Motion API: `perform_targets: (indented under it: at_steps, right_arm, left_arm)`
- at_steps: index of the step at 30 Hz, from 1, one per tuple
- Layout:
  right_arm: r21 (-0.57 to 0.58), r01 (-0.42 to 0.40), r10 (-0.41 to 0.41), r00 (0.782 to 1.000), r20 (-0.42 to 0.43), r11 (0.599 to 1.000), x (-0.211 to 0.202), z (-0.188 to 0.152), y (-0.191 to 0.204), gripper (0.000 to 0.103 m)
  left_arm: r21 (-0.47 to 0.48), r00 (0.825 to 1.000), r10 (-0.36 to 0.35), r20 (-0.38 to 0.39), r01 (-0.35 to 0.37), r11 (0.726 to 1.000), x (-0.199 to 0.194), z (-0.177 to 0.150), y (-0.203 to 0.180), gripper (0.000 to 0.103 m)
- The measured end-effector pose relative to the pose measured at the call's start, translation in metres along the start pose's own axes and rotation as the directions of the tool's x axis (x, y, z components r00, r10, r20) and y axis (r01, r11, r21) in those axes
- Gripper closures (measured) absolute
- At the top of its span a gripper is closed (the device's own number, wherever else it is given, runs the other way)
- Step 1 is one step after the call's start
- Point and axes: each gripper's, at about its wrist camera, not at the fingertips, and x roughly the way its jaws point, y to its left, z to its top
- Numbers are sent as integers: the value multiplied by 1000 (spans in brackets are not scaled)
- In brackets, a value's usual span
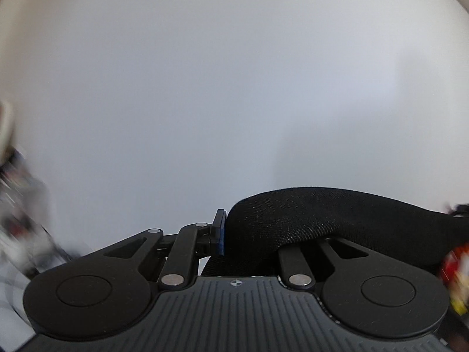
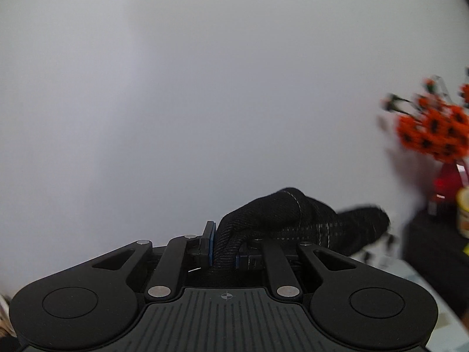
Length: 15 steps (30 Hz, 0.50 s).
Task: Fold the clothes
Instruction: 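Lower the jeans onto the grey-white patterned cover and open both grippers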
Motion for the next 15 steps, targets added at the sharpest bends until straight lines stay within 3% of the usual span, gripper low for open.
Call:
perform_targets:
  at_steps: [2,4,6,9,11,12,13,15]
  right_arm:
    - [43,66,-65,998,-20,997,5,-17,-65,93]
    - [85,132,-129,991,-44,988,9,-34,-129,93]
    - [126,198,-191,979,-69,972,14,-50,-194,93]
    - [182,297,-280,953,-113,938,21,-76,-290,92]
    - [181,337,-318,940,-126,924,19,-90,-305,92]
    - [176,355,-336,933,-130,918,16,-97,-307,90]
    - [171,372,-353,926,-135,912,14,-104,-308,87]
    - [161,407,-386,911,-144,899,10,-118,-312,76]
  left_arm:
    - [31,987,-78,-140,84,996,5,-46,-26,89]
    - [99,944,-141,-297,178,979,10,-92,-50,89]
    - [139,883,-177,-435,260,956,13,-133,-71,89]
    - [107,751,-209,-626,348,931,22,-177,-89,89]
    - [78,667,-224,-711,391,917,21,-189,-98,88]
    - [65,633,-222,-742,398,915,25,-195,-103,87]
    - [56,603,-216,-768,398,916,28,-194,-106,87]
    - [62,573,-193,-796,395,916,29,-188,-110,87]
